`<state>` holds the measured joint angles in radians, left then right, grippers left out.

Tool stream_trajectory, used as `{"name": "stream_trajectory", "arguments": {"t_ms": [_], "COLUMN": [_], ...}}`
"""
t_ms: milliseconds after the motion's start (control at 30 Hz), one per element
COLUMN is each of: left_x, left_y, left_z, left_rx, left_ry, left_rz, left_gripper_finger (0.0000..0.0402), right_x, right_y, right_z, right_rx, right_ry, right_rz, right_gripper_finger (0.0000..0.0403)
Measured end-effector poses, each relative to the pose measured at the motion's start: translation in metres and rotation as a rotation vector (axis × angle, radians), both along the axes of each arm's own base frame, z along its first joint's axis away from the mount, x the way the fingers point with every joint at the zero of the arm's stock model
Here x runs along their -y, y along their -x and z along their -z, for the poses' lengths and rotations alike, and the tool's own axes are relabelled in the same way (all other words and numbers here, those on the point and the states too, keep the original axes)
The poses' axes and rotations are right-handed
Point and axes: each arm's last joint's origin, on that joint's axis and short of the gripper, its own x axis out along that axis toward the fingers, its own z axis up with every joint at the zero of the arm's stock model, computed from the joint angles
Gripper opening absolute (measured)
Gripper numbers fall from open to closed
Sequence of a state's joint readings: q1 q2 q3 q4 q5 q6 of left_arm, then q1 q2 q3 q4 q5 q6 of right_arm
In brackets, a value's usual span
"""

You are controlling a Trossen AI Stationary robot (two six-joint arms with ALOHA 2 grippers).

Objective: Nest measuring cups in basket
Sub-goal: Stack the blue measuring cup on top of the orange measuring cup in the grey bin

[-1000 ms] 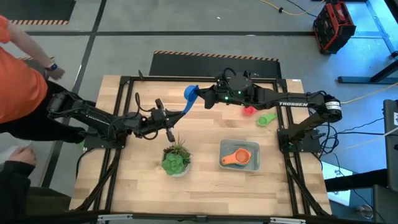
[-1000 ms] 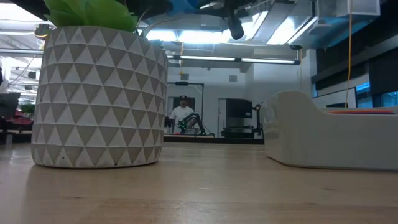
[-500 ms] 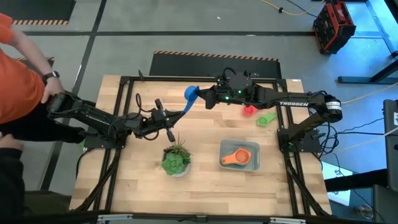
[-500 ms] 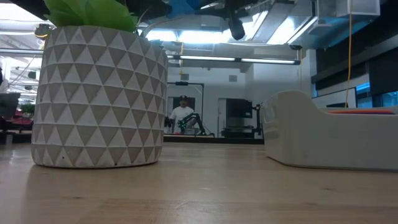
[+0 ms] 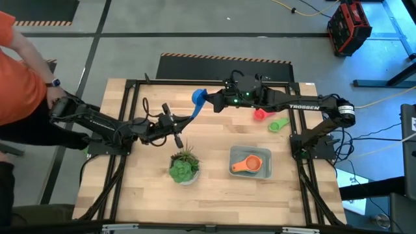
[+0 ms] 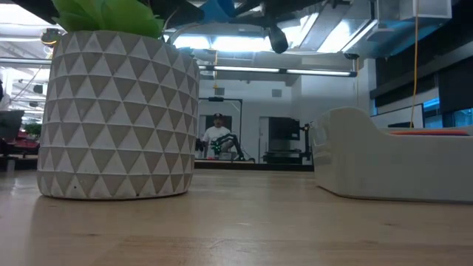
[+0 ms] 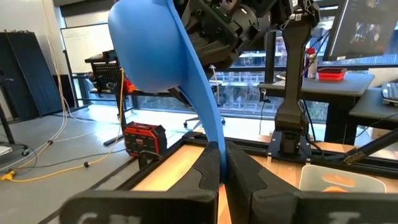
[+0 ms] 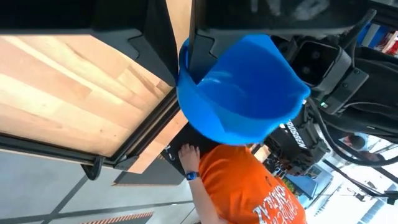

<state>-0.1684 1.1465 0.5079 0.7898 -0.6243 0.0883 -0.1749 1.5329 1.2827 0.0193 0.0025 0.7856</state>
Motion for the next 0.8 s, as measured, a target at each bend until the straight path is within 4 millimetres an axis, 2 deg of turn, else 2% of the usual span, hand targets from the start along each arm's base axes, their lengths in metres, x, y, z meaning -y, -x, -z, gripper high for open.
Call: {"name": "stream_trajectory", "arguments": {"t_ms": [300, 567, 800], "left_x": [-0.0002, 0.0004, 0.0001], "left_y": [0.0, -0.0001, -0.0001], "left_z": [-0.0003, -0.0003, 0.0009], "left_rx": [0.003, 0.002, -0.006], "left_ry": [0.0, -0.003, -0.001], "left_rz": [-0.003, 0.011, 0.002], "left_gripper_finger": [0.0, 0.0, 0.0], "right_x": [0.0002, -0.0017, 0.0046], "right_y": [-0.0001, -0.0004, -0.0062], "right_z": [0.0005, 0.0005, 0.0094], "right_rx": [-0.008, -0.005, -0.021], "right_ry": [0.025, 0.013, -0.041], "right_rz": [0.021, -0.064, -0.046], "right_gripper_finger": [0.004, 0.004, 0.004]}}
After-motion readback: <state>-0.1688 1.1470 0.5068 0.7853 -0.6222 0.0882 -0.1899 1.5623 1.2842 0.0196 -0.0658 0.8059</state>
